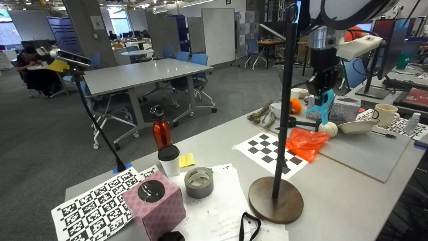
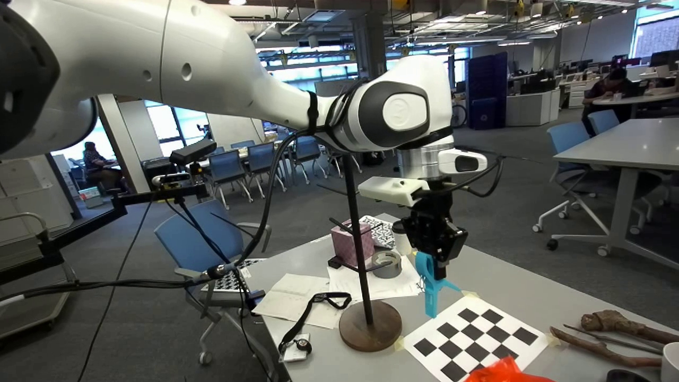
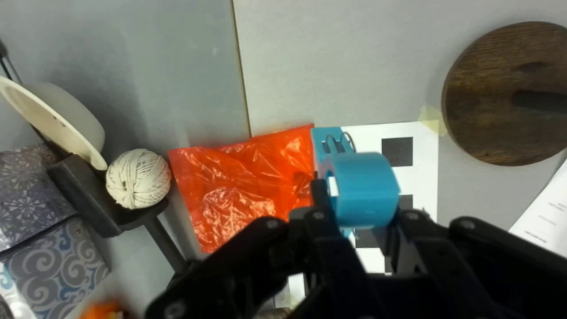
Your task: Hang the peg on the stand
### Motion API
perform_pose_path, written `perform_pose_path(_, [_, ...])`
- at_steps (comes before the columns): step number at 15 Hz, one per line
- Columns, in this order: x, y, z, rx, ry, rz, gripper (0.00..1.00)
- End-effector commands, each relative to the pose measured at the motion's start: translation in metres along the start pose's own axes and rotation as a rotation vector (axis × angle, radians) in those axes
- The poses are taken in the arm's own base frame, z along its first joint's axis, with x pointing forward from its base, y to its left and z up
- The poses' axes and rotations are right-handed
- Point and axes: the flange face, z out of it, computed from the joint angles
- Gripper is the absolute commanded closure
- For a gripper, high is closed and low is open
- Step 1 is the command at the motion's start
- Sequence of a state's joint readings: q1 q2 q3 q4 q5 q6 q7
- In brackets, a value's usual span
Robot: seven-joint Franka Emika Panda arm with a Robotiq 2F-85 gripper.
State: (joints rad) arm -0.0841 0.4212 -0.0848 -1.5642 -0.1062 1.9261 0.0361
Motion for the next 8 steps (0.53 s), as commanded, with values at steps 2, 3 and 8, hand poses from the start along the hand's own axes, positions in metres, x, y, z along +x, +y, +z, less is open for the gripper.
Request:
perform_pose_path(2, [0.015, 0.011, -0.006, 0.053, 0.064, 0.030, 0.94])
perform_pose_path(3, [0.015, 0.006, -0.010, 0.066, 0.077, 0.033, 0.94])
perform_pose_path(8, [0.020, -0.011, -0.019, 0.115, 0.125, 0.036, 0.94])
